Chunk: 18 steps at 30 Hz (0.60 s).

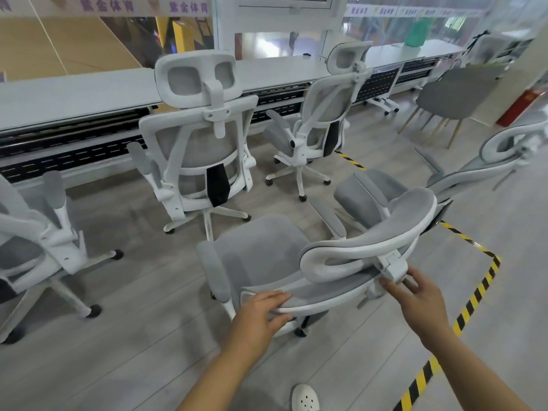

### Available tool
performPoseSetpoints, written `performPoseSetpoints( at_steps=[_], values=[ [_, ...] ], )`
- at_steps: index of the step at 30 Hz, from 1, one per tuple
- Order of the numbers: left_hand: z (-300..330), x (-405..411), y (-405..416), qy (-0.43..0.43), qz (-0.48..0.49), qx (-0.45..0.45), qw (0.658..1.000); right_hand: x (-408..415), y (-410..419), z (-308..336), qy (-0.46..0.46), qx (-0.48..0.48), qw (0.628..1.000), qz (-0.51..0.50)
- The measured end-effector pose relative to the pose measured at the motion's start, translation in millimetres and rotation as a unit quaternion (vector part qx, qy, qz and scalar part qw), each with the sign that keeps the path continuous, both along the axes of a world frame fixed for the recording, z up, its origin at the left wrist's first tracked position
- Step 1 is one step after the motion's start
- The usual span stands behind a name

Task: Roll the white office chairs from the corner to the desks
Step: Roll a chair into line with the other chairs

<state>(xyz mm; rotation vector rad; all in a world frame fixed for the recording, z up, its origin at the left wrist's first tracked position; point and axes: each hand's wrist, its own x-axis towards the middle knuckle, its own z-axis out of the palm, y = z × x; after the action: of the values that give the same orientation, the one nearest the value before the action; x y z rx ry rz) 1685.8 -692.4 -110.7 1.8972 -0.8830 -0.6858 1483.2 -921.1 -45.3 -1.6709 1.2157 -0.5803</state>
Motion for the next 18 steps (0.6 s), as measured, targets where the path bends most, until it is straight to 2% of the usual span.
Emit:
performPoseSetpoints(
  at_steps=[5, 14, 16, 18],
  values=[
    [-4, -13, -12, -0.032, 0.006, -0.008, 0.999, -9, -10, 6, 0.010, 0.010, 1.000, -0.007],
    [-8, -31, -16, -0.065, 0.016, -0.037, 0.997, -21, -34, -11, -0.028, 0.010, 0.999, 0.036],
    [-7, -38, -15, -0.095, 0.013, -0.011, 0.995, -23, -41, -19, -0.023, -0.014, 0.998, 0.048],
    [-8, -47, -11, -0.119, 0.025, 0.052, 0.991, -27, -43, -26, -0.025, -0.031, 0.997, 0.061]
  ],
)
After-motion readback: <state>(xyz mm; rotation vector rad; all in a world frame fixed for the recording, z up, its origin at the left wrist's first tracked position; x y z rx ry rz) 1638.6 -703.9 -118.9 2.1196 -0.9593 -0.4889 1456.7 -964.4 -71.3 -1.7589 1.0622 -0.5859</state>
